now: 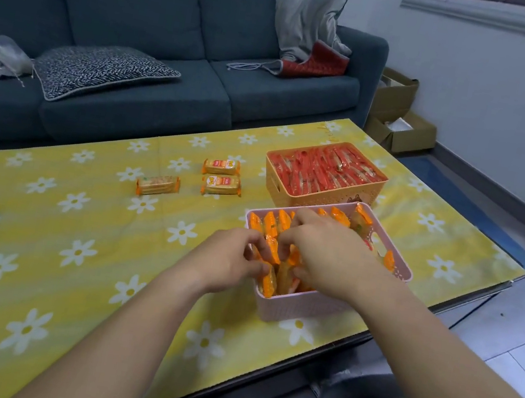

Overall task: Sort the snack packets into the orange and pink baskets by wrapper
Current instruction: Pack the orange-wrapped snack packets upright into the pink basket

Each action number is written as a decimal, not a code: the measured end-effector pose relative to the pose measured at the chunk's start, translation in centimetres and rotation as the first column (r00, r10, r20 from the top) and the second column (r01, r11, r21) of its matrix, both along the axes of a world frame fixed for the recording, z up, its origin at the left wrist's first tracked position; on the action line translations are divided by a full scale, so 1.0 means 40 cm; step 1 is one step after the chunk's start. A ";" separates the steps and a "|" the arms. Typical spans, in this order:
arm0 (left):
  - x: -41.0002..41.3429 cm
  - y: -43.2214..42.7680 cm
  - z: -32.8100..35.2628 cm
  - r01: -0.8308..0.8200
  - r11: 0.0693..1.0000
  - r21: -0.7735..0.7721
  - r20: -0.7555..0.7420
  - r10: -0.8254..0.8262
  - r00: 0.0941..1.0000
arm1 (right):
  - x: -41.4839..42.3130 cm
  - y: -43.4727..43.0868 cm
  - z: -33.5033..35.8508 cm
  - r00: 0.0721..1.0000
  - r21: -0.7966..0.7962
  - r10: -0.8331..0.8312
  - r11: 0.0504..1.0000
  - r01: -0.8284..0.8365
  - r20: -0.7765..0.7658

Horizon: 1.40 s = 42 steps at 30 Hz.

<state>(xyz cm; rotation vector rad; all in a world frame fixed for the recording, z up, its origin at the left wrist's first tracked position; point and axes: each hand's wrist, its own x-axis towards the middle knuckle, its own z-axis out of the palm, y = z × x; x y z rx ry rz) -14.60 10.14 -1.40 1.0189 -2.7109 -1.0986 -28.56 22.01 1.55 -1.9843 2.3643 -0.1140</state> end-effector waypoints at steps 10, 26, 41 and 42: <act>-0.071 0.035 -0.008 0.267 0.935 -0.231 -0.035 -0.282 0.959 | -0.068 0.041 -0.036 0.805 -0.038 -0.077 0.992 0.123 0.589; -0.101 0.040 -0.014 0.215 0.883 -0.417 0.172 -0.156 0.973 | -0.070 0.022 -0.042 0.938 0.174 -0.268 0.957 0.233 0.222; -0.124 0.061 -0.040 0.141 0.913 -0.383 0.065 -0.125 0.990 | -0.166 0.094 0.017 0.812 -0.113 -0.409 0.863 0.493 0.417; -0.127 0.063 -0.040 0.133 0.907 -0.399 0.070 -0.115 0.991 | -0.181 0.113 0.027 0.839 -0.105 -0.434 0.866 0.489 0.328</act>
